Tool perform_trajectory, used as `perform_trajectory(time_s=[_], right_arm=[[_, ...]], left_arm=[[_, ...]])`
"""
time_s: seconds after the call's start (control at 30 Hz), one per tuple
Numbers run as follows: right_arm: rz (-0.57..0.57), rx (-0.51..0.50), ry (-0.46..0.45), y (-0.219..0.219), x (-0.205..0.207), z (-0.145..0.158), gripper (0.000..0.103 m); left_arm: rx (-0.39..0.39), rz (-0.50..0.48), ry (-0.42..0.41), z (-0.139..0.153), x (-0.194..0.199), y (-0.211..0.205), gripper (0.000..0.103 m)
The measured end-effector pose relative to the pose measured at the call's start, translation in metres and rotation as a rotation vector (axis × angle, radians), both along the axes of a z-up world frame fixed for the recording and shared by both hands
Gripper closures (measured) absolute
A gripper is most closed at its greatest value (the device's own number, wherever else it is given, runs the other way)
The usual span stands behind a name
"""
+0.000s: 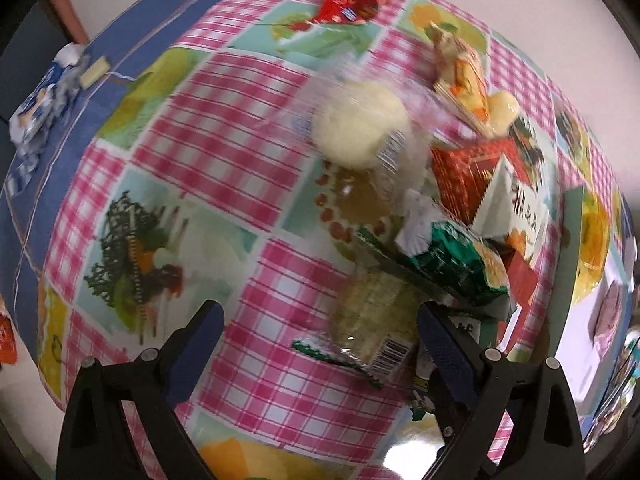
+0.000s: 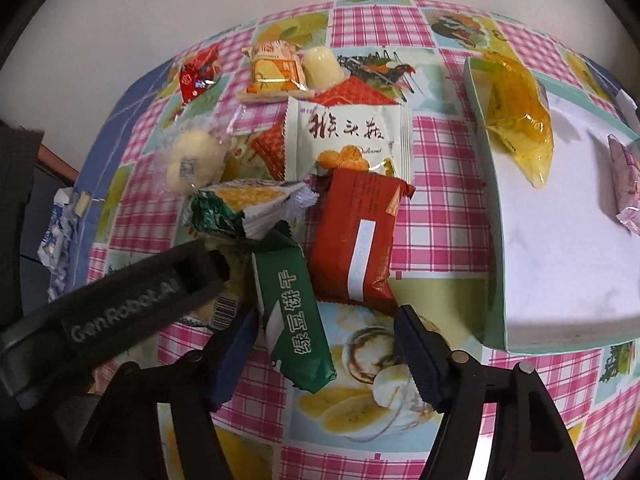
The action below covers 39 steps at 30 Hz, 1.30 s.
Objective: Organize snacks
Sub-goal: 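Grasp the clear round cookie pack with the left tool while the right tool grasps the green biscuit pack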
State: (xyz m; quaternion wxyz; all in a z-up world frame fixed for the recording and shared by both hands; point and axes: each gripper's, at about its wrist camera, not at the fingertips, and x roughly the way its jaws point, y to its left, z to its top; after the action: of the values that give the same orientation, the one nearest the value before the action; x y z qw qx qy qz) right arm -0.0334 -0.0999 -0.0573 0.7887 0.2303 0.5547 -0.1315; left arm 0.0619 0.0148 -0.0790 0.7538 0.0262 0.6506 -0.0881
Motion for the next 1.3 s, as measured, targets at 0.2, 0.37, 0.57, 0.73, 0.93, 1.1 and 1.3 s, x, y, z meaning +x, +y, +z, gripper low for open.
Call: perform_trajectory(time_s=[0.2,0.37,0.57,0.73,0.93,1.1,1.3], right_arm=[[0.003,-0.010,0.016,0.000,0.001,-0.004,0.030],[0.014,-0.018,0.018,0.002,0.000,-0.006,0.030],[0.022,-0.016,0.010,0.007,0.007,-0.004,0.035],[0.039,-0.008,0.001,0.012,0.010,-0.002,0.047],[0.057,-0.005,-0.002,0.017,0.013,-0.003,0.050],[0.084,-0.010,0.010,0.024,0.017,-0.008,0.054],[0.113,-0.029,0.027,0.030,0.022,-0.014,0.059]], left_arm=[[-0.009,-0.022,0.012,-0.012,0.005,-0.021,0.006],[-0.003,0.003,0.007,-0.014,0.010,-0.018,0.006],[0.029,0.045,-0.011,-0.015,0.018,-0.005,0.006],[0.032,0.065,-0.014,-0.016,0.022,-0.001,0.006],[0.058,0.021,-0.019,-0.020,0.015,-0.007,0.008],[0.069,-0.011,-0.016,-0.025,0.001,-0.009,0.018],[0.071,-0.026,-0.036,-0.027,0.000,-0.013,0.023]])
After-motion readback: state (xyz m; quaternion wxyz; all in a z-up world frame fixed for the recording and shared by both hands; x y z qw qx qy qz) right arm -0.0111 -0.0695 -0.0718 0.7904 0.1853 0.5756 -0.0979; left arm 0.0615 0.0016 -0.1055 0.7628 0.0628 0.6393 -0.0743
